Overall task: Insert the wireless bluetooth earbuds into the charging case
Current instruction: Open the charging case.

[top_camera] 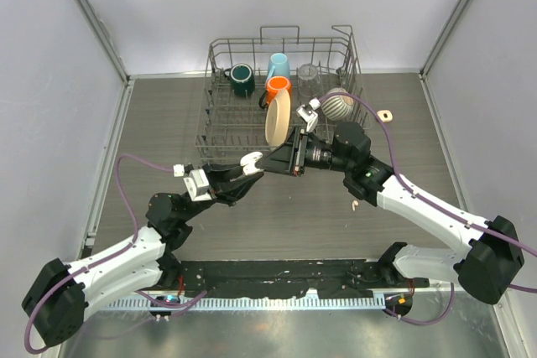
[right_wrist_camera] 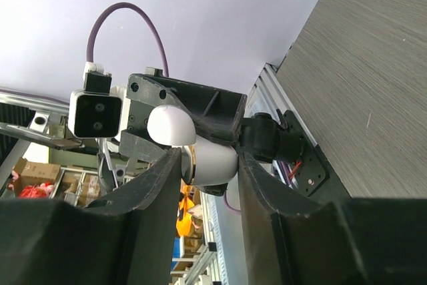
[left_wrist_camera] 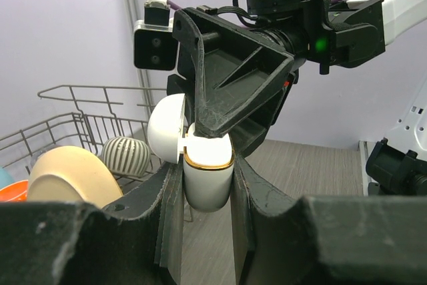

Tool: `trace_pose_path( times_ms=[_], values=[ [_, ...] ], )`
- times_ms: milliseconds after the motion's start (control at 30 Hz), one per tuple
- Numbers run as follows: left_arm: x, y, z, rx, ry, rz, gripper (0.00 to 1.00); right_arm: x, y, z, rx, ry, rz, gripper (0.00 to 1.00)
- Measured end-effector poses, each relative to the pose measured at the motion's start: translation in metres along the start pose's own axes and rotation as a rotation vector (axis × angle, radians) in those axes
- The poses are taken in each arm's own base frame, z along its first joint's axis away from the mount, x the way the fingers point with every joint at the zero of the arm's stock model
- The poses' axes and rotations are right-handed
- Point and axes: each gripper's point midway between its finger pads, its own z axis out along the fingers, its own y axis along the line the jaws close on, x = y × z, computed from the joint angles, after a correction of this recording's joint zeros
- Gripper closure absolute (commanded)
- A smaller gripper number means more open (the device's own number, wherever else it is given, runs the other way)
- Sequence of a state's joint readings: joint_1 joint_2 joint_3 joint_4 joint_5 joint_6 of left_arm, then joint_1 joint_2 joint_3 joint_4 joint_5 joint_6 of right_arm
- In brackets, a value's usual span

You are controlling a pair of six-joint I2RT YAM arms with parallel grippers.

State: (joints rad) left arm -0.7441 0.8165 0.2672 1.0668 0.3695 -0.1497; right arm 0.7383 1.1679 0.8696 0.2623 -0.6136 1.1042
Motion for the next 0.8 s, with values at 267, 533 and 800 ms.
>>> trace_pose_path(
  times_ms=[267,533,800],
  values=[
    [0.0,0.001,0.0,-0.007,0.001,-0.003,0.85,-0.002,-0.001,0.001,0.0,-0.009,-0.035,0.92],
    [0.002,0.001,0.0,-0.007,0.005,-0.002,1.0,-0.003,-0.003,0.001,0.005,-0.02,-0.068,0.62],
    [0.006,0.005,-0.004,-0.038,0.014,-0.011,1.0,0.0,-0.012,-0.005,0.086,-0.028,-0.151,0.2]
  ],
)
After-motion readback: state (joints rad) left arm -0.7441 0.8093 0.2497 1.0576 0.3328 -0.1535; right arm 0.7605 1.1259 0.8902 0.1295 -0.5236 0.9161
